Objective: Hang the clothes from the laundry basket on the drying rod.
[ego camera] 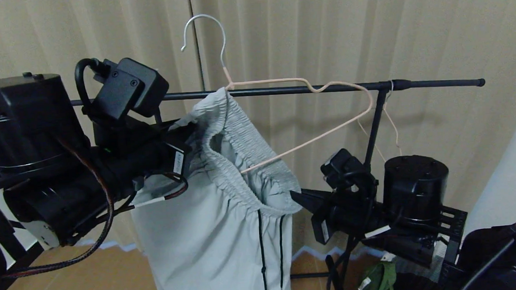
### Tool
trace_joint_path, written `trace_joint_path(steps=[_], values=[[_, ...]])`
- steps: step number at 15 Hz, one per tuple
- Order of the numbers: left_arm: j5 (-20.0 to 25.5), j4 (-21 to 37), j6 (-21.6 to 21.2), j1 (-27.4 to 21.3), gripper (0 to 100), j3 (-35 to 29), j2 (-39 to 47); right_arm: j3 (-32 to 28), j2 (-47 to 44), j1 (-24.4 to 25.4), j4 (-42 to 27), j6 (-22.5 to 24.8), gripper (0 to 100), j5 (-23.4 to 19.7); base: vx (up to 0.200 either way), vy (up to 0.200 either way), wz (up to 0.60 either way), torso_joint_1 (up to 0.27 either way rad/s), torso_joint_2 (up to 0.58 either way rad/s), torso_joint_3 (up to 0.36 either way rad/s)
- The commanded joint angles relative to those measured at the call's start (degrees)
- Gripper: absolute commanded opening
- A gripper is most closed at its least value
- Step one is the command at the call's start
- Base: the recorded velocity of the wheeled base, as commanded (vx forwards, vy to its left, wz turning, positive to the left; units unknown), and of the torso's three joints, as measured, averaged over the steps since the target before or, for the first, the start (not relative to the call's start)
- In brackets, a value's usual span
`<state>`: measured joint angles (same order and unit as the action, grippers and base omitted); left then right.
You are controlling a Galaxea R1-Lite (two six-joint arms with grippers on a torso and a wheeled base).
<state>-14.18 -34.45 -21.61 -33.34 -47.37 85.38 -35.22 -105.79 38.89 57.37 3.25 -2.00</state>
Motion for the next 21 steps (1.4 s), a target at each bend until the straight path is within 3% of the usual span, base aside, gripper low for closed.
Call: trace_joint_path(steps=[1, 6, 10, 11, 14, 18, 21], values=[[0.03, 0.0, -1.94, 1.7, 0, 1.41, -1.01, 0.15, 0.41, -3.38, 1.17, 0.17, 0, -0.02, 0.0, 0.0, 0.0, 0.0, 0.0, 0.0], [0.2, 0.0, -5.9, 3.46, 0, 7.12, -4.88, -1.26, 0.06, -11.47, 1.61, 0.17, 0, -0.02, 0.0, 0.0, 0.0, 0.0, 0.0, 0.0], [0.2, 0.0, -8.8, 5.92, 0, 12.3, -6.55, -3.01, -0.29, -15.16, 1.52, 0.26, 0, -0.11, 0.0, 0.0, 0.0, 0.0, 0.0, 0.0], [0.2, 0.0, -11.43, 7.33, 0, 14.59, -7.07, -3.37, -0.38, -15.42, 1.43, 0.26, 0, -0.11, 0.0, 0.0, 0.0, 0.0, 0.0, 0.0], [0.2, 0.0, -15.56, 8.56, 0, 16.96, -6.81, -3.28, -0.12, -15.33, 1.52, 0.26, 0, -0.11, 0.0, 0.0, 0.0, 0.0, 0.0, 0.0], [-0.59, 0.0, -16.27, 9.96, 0, 16.96, -6.02, -1.61, 1.73, -14.54, 1.61, 0.17, 0, -0.2, 0.0, 0.0, 0.0, 0.0, 0.0, 0.0], [-5.86, 0.0, -15.56, 11.19, 0, 16.96, -4.44, 5.6, 6.83, -6.98, 1.96, -0.09, 0, -0.55, 0.0, 0.0, 0.0, 0.0, 0.0, 0.0]])
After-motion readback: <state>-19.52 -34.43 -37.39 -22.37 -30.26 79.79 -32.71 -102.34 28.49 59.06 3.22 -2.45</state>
